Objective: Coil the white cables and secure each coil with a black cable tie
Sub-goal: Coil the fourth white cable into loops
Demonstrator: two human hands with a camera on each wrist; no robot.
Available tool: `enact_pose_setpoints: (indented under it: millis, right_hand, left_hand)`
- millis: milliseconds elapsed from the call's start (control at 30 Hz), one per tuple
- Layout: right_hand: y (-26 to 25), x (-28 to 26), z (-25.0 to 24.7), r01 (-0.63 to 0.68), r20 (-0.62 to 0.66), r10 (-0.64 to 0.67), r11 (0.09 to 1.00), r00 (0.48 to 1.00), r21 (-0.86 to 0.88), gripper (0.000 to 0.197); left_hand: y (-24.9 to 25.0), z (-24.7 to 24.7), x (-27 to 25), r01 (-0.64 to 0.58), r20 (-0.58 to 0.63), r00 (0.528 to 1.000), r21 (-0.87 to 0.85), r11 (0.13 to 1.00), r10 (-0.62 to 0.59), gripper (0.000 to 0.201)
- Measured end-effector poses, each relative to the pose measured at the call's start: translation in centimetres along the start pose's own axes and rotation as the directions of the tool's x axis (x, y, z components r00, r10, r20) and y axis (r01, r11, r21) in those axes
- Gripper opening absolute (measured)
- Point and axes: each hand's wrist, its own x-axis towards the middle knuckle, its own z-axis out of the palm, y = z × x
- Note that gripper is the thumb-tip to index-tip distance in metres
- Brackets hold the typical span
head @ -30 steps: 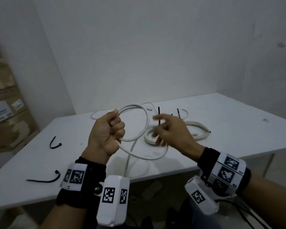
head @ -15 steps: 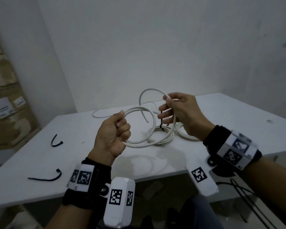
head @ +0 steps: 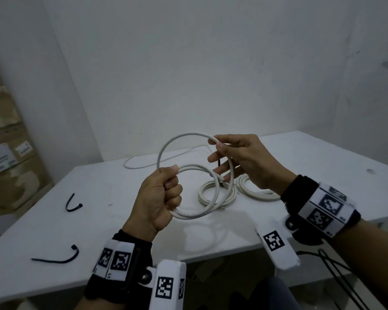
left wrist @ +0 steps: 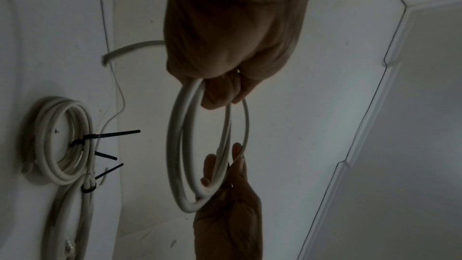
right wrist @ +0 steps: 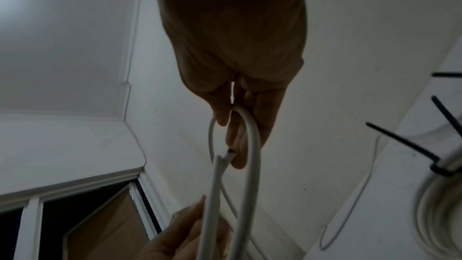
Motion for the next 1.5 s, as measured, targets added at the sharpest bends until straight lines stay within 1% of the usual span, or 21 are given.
enact_pose_setpoints:
  millis: [133,233,333,433,533,733,900,1000,1133,1233,1300,1333,1400,1500]
  right_hand:
    - [0.2,0.0,-0.2,-0.018,-0.012,0.017,0.999,1.0,-0.043,0.026]
    - [0.4,0.3,-0.2,-0.007,-0.012,0.005,0.995,1.0,-0.098,0.023]
    - [0.6,0.7,-0.4,0.025,-0.006,-0.026,0.984,1.0,-0.179,0.023]
    - [0.7,0.8,-0.4,-0.001,0.042,0.008,0.988,0.999,-0.152,0.025]
    - [0.9,0.6,-0.4,-0.034,0.088,0.042,0.995,0.995,-0.089,0.025]
    - [1.3,0.5,-0.4,-0.044,0.164,0.054,0.997,0.985,-0.065,0.021]
    - [2.3,0.7,0.3,0.004,0.126,0.002,0.999,0.992,-0.048,0.02]
    - [3.0,0.9,0.9,0.042,0.099,-0.033,0.995,0.995,-0.088,0.021]
    - [3.4,0.9,1.1,0.033,0.101,-0.026,0.997,0.995,-0.071,0.018]
    - [3.9,1.0,1.5,0.031,0.071,-0.024,0.995,0.997,-0.099,0.021]
    - [4.2,1.1,2.0,0.033,0.044,-0.028,0.992,0.999,-0.123,0.02]
    - [4.2,1.1,2.1,0.033,0.036,-0.028,0.99,0.999,-0.137,0.019]
    - [4.2,1.2,2.2,0.04,0.026,-0.036,0.983,0.999,-0.177,0.019]
    - [4.0,1.2,2.2,0.086,0.045,-0.076,0.953,0.996,-0.29,0.022]
  left_hand:
    - [-0.4,0.6,0.3,-0.109,-0.089,0.989,0.076,0.991,0.116,0.035]
    - [-0.8,1.1,0.5,-0.135,-0.087,0.985,0.153,0.979,0.149,0.03]
    - [-1.0,1.6,0.4,-0.084,-0.009,0.996,0.202,0.976,0.087,0.023]
    - [-1.0,1.8,0.6,-0.029,0.049,0.999,0.206,0.978,0.019,0.026]
    - [-1.0,1.7,0.9,0.018,0.046,0.999,0.174,0.985,-0.027,0.03]
    - [-0.7,1.4,1.7,0.088,0.039,0.995,0.146,0.985,-0.094,0.028]
    - [-0.7,1.7,1.9,0.092,0.059,0.993,0.208,0.974,-0.107,0.027]
    - [-1.0,2.2,1.8,0.072,0.074,0.993,0.261,0.963,-0.095,0.026]
    - [-0.9,2.4,1.5,0.05,0.06,0.996,0.318,0.947,-0.073,0.019]
    - [-1.2,2.8,1.3,-0.012,0.022,1.0,0.376,0.926,0.004,0.02]
    - [-1.3,3.0,1.2,-0.054,0.004,0.998,0.414,0.909,0.058,0.014]
    - [-1.3,3.1,1.1,-0.068,-0.003,0.997,0.426,0.902,0.076,0.013]
    - [-1.4,3.2,1.2,-0.08,-0.023,0.995,0.439,0.895,0.1,0.018]
    - [-1.4,3.2,1.3,-0.078,-0.057,0.992,0.423,0.903,0.113,0.015]
